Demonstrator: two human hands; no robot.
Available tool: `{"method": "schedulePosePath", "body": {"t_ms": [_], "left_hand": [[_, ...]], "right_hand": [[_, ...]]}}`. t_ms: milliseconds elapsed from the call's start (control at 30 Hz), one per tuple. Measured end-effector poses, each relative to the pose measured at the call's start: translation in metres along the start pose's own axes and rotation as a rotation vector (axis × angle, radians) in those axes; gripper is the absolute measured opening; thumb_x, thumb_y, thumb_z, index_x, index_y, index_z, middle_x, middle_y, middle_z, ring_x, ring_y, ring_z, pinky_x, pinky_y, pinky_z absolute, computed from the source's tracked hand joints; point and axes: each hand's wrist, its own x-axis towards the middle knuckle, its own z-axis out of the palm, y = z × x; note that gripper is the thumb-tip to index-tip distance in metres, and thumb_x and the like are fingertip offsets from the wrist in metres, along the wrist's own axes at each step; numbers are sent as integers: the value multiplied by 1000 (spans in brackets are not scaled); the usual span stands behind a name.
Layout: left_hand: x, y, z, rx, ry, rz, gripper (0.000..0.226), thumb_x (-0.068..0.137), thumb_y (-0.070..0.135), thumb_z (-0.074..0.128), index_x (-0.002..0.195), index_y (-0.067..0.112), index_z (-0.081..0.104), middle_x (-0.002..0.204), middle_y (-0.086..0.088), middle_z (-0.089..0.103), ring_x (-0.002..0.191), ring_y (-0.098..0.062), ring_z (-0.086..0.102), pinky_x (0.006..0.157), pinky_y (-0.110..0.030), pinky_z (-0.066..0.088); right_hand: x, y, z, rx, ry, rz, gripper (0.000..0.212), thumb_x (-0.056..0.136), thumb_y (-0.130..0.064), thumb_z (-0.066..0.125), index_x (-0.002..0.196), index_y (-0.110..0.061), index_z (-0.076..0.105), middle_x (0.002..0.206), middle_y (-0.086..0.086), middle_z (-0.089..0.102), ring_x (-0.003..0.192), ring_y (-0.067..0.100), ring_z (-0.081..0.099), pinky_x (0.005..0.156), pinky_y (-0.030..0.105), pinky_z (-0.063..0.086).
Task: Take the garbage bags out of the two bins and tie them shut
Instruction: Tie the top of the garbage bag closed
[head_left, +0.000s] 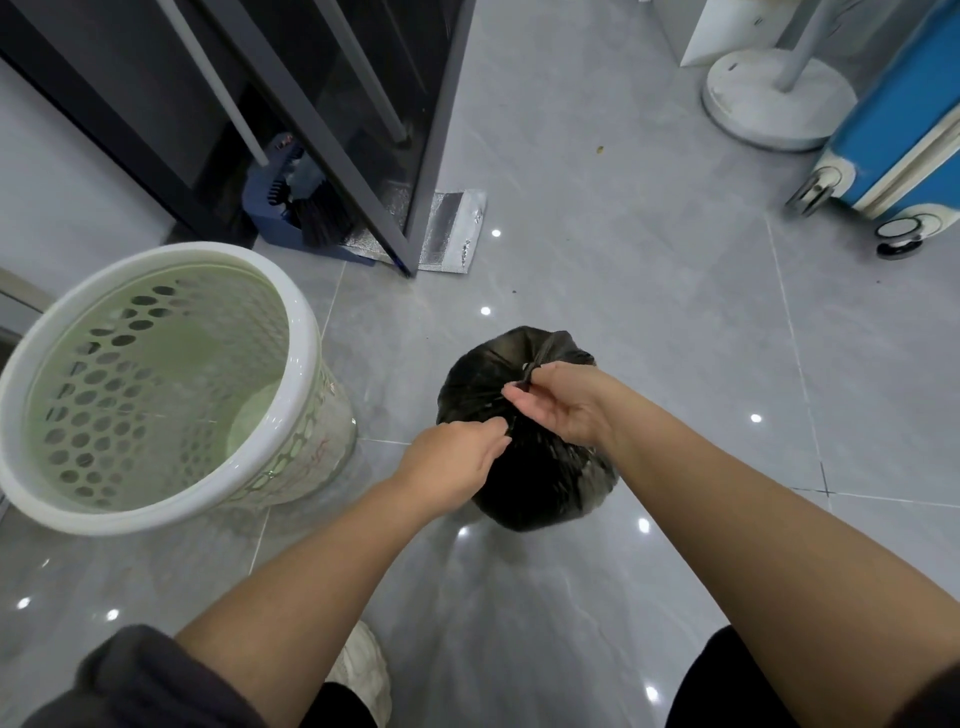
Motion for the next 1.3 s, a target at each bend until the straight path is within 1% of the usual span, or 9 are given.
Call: {"method": "schedulePosePath", "body": {"t_ms": [100,200,400,533,667,833,1067,1200,1300], "left_hand": [[1,3,3,89,-56,30,27,100,36,34,86,19,49,88,-2,63,80,-26,60,64,-37,45],[-1,-1,0,-33,-114,27,30,96,39,36,73,23,47,75,7,58,73,-18,56,61,-34,42],[11,-17,-21,-562,176,-230,27,89,18,43,69,22,60,58,2,60,55,-15,58,62,-40,53],[26,-15,-42,-594,340,-229,24,90,18,47,71,24,60,59,6,59,61,-18,58,64,-35,51],[42,-10,-63,-664,385,-228,15,90,15,52,88,25,63,74,7,64,72,-9,60,65,-19,45],[45,-6,-75,-942,111,-245,23,96,29,50,118,21,53,91,2,63,73,-17,61,57,-28,44],[46,-8,-69,-1175,-136,-220,18,96,22,53,107,16,65,72,-4,50,54,-10,44,48,-19,36],[42,-11,-72,-1305,-81,-235,12,93,5,54,93,8,66,69,-7,53,52,-9,48,51,-18,45],[41,-14,-73,-1309,-19,-258,19,91,-4,53,93,9,67,68,-3,59,54,-8,54,53,-18,50]], "right_hand": [[-2,1,1,-183,3,-36,21,101,-8,36,82,-10,46,72,12,61,43,11,65,41,21,53],[-6,1,-4,-564,22,-198,20,98,-7,43,80,-12,47,72,11,60,45,12,64,44,23,55],[-9,3,-15,-1252,84,-654,13,87,-5,55,81,-13,63,73,6,69,63,18,69,66,33,58],[-8,-2,-19,-1469,67,-929,9,85,-10,63,87,-13,71,88,0,59,83,20,58,74,26,43],[-7,0,-20,-1513,-32,-1139,9,83,-10,64,86,-12,72,96,2,55,81,23,59,75,39,49],[-10,4,-17,-1514,-177,-1255,9,82,-10,63,85,-14,71,95,-1,55,79,20,59,68,39,51],[-18,9,-11,-1515,-284,-1289,10,80,-7,61,81,-10,71,91,3,57,85,20,57,79,28,48],[-19,10,-9,-1400,-288,-1335,11,81,-5,62,80,-8,72,92,4,63,91,7,56,103,4,24],[-13,11,-14,-1227,-226,-1315,10,81,-4,67,82,-12,74,96,-2,65,100,-3,54,101,10,35]]}}
